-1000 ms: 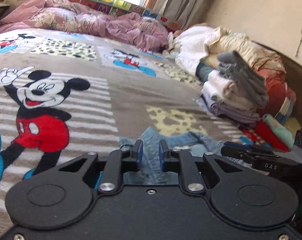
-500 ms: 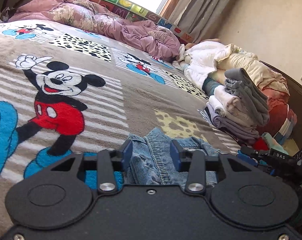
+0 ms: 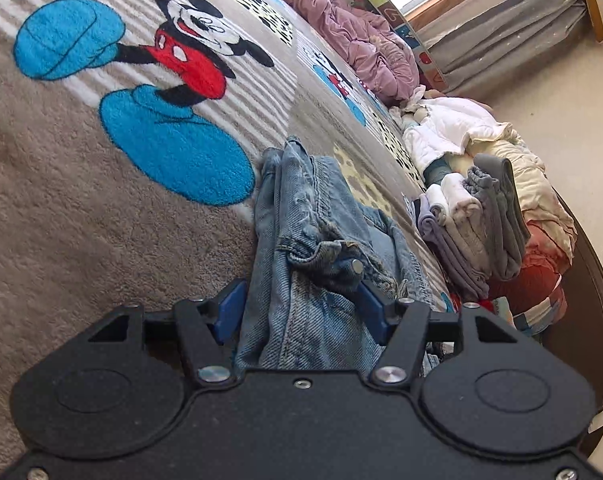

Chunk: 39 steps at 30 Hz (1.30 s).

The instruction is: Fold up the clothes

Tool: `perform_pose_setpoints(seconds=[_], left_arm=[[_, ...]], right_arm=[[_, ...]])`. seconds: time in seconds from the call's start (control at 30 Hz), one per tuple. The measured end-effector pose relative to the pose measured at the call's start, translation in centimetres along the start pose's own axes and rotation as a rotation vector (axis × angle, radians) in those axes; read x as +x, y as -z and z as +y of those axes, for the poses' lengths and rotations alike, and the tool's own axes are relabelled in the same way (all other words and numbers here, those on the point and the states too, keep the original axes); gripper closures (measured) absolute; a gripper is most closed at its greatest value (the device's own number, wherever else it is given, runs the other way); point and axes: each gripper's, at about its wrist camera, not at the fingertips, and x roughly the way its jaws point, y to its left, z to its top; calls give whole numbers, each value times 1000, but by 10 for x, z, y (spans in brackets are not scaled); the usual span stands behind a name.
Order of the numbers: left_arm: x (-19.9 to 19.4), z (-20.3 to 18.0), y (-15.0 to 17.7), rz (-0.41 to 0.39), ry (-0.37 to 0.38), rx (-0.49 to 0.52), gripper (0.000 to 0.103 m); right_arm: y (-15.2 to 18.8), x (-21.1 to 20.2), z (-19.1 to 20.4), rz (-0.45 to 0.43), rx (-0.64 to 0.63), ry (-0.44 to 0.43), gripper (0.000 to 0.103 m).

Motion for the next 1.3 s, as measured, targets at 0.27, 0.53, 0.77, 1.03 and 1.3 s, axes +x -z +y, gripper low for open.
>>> perform_pose_setpoints(seconds=[0.27, 0.53, 0.77, 1.03, 1.3], left_arm=[[-3, -2, 19, -50, -24, -44, 73], [-84, -12, 86, 8, -95, -121, 74], [-108, -5, 108, -36, -91, -35, 38], [-86, -5, 103, -46, -58, -27, 66], [-113, -21, 116, -78, -41, -29, 74]], right_arm=[[-1, 18, 0, -13, 11, -13, 57], [45, -40, -3, 71, 148, -72, 62], [79, -94, -1, -2, 121, -67, 36], [77, -55, 16, 10, -105, -29, 33], [73, -60, 12, 61, -7, -202, 61]])
